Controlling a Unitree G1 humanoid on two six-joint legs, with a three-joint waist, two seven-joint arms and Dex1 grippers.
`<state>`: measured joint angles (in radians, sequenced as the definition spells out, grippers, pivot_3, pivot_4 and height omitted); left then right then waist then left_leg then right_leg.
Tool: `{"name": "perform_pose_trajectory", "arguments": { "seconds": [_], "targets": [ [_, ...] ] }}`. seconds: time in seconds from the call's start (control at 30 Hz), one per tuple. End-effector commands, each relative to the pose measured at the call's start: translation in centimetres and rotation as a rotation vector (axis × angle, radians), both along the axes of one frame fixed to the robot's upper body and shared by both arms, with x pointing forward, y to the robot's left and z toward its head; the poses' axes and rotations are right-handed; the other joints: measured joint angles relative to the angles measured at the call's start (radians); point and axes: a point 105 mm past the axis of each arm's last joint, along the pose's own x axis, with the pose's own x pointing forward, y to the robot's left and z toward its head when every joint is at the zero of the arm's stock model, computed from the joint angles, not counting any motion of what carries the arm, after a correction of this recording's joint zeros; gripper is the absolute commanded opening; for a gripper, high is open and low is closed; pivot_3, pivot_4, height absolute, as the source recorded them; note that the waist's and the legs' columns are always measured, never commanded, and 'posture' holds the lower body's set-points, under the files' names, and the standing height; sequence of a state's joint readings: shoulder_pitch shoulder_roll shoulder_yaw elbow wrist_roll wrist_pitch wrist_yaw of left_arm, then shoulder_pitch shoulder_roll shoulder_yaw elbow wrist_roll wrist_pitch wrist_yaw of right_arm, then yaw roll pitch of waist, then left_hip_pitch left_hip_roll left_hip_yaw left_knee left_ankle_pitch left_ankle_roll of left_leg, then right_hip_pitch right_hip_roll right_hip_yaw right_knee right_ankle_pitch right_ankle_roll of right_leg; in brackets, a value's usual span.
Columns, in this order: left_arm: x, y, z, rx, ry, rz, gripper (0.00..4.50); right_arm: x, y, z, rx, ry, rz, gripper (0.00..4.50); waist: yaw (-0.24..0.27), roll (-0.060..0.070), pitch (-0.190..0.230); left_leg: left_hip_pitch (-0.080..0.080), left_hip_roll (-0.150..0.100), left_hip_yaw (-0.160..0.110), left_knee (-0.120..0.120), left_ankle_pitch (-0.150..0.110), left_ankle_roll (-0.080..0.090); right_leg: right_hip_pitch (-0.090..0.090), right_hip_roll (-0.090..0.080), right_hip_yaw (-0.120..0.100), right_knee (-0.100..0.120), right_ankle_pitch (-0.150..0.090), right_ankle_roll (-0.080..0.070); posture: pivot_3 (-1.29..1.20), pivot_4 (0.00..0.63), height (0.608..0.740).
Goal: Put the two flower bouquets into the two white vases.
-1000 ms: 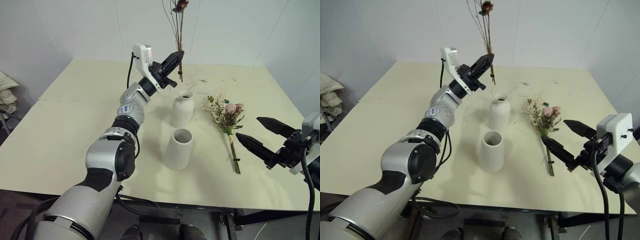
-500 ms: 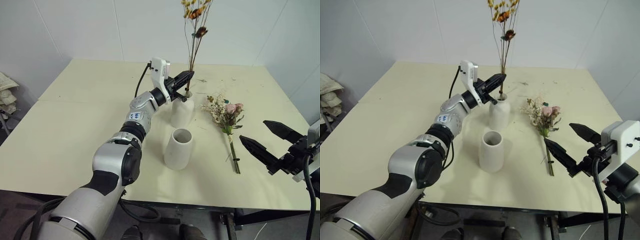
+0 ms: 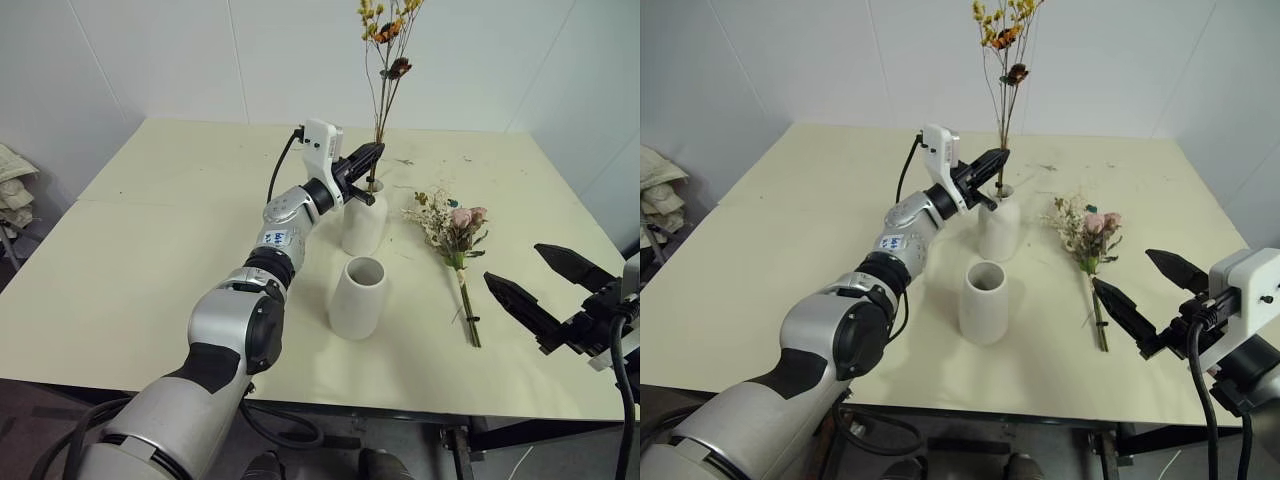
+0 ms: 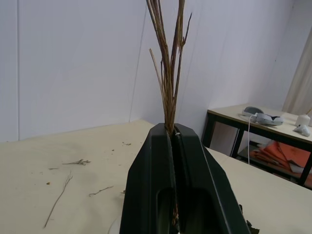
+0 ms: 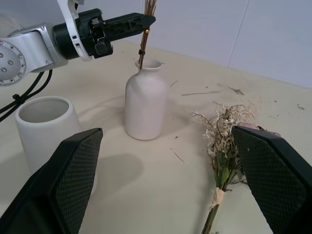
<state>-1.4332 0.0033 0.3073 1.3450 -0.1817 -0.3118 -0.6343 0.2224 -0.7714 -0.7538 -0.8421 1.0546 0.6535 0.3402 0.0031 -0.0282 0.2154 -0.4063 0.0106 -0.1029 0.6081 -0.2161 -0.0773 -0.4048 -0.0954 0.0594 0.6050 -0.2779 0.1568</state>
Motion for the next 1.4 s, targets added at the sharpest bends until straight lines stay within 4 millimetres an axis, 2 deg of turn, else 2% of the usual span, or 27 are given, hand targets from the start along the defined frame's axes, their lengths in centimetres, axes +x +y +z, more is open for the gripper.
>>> {"name": "perform_pose_trajectory", "arguments": {
  "seconds": [0.03, 0.27, 0.4, 0.63, 0.83, 1.13, 1.4],
  "targets": [
    [-0.3, 0.0, 1.6, -0.029, -0.054, 0.003, 0.05, -0.8, 0.3, 1.3, -0.019, -0.07, -0.003, 4.5, 0.0, 0.0, 0.0, 0.0, 0.0, 0.0, 0.0, 0.0, 0.0, 0.0, 0.0, 0.0, 0.0, 0.0, 0.0, 0.0, 0.15, 0.74],
    [-0.1, 0.5, 1.8, -0.027, -0.058, 0.025, 0.05, -0.6, 0.1, 1.3, -0.021, -0.067, -0.003, 4.5, 0.0, 0.0, 0.0, 0.0, 0.0, 0.0, 0.0, 0.0, 0.0, 0.001, 0.0, 0.0, -0.003, 0.001, 0.001, 0.0, 0.15, 0.74],
    [-0.4, 0.7, 3.6, -0.105, -0.075, -0.008, 0.05, -0.5, 0.1, 1.4, -0.022, -0.072, -0.006, 4.5, 0.0, 0.0, 0.0, 0.0, 0.0, 0.0, 0.0, 0.0, 0.001, 0.002, 0.0, 0.0, -0.005, 0.002, 0.001, 0.0, 0.15, 0.74],
    [-0.3, 1.0, 4.0, -0.099, -0.08, 0.005, 0.05, -0.5, -0.1, 1.3, -0.022, -0.073, -0.016, 4.5, 0.001, 0.0, 0.0, 0.0, 0.0, 0.0, 0.0, -0.001, 0.001, 0.007, 0.0, 0.0, -0.012, 0.005, 0.004, 0.0, 0.15, 0.74],
    [-0.2, 0.8, 3.3, -0.086, -0.062, 0.008, 0.05, -0.5, 0.0, 1.3, -0.02, -0.076, -0.015, 4.5, 0.005, 0.0, 0.0, 0.0, 0.0, 0.0, 0.0, -0.001, 0.002, 0.008, 0.0, 0.0, -0.015, 0.006, 0.004, 0.0, 0.15, 0.74],
    [-0.8, -1.1, 1.8, -0.075, -0.026, -0.063, 0.05, -0.7, 0.0, 1.2, -0.019, -0.075, -0.02, 4.5, 0.021, 0.0, 0.0, 0.0, 0.0, 0.0, 0.0, -0.001, 0.002, 0.008, 0.0, 0.0, -0.015, 0.006, 0.004, 0.0, 0.15, 0.74],
    [-0.5, -1.4, 0.0, 0.038, -0.031, -0.014, 0.05, -1.0, -0.1, 1.1, -0.02, -0.075, -0.026, 4.5, 0.021, 0.0, 0.0, 0.0, 0.0, 0.0, 0.0, -0.001, 0.002, 0.008, 0.0, 0.0, -0.015, 0.006, 0.004, 0.0, 0.15, 0.74]
  ]
}}
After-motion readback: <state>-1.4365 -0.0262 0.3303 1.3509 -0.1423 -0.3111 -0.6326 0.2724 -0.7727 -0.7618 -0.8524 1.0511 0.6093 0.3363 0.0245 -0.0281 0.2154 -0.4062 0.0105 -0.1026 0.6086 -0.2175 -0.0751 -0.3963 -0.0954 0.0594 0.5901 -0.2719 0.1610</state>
